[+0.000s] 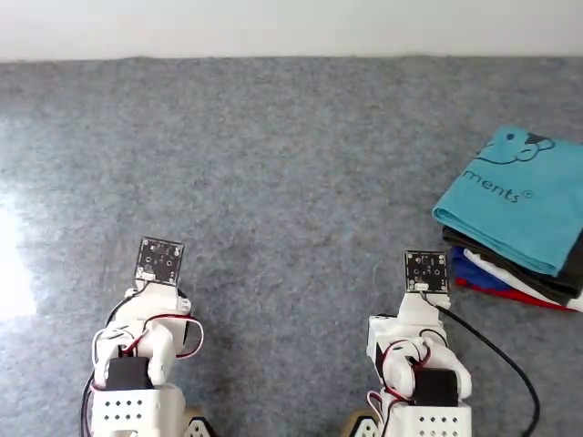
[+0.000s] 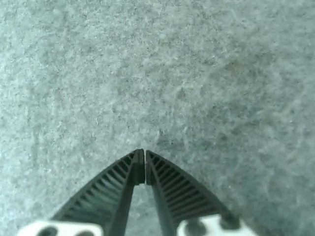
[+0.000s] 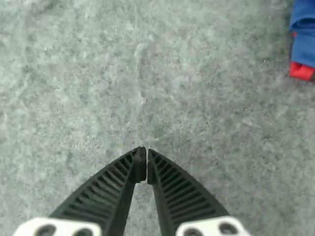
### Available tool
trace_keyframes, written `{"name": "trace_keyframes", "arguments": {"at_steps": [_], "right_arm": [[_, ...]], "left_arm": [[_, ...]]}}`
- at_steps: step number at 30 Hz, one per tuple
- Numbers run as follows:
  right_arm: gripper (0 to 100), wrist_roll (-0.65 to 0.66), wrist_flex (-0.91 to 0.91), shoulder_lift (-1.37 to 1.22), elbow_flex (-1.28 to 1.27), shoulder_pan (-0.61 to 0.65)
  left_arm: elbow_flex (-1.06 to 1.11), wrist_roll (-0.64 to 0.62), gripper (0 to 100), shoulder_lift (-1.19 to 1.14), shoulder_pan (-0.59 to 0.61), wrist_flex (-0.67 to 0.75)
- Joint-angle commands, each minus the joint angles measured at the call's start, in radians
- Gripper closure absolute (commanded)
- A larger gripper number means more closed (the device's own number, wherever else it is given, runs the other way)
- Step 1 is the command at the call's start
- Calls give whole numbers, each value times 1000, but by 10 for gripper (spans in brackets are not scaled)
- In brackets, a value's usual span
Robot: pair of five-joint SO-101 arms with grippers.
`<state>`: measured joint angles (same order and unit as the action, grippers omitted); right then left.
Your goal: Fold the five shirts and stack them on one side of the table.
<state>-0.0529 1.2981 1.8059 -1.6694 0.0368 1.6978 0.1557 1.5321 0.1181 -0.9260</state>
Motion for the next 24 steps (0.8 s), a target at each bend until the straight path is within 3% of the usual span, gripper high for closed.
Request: {"name": "trace_keyframes", "arguments": {"at_steps": [1, 24], "right_arm": [[988, -11, 7, 7, -14, 1], [988, -11, 7, 7, -14, 1]], "left_arm": [[-25, 14, 986, 6, 3, 3], [-25, 14, 986, 6, -5, 3]]}}
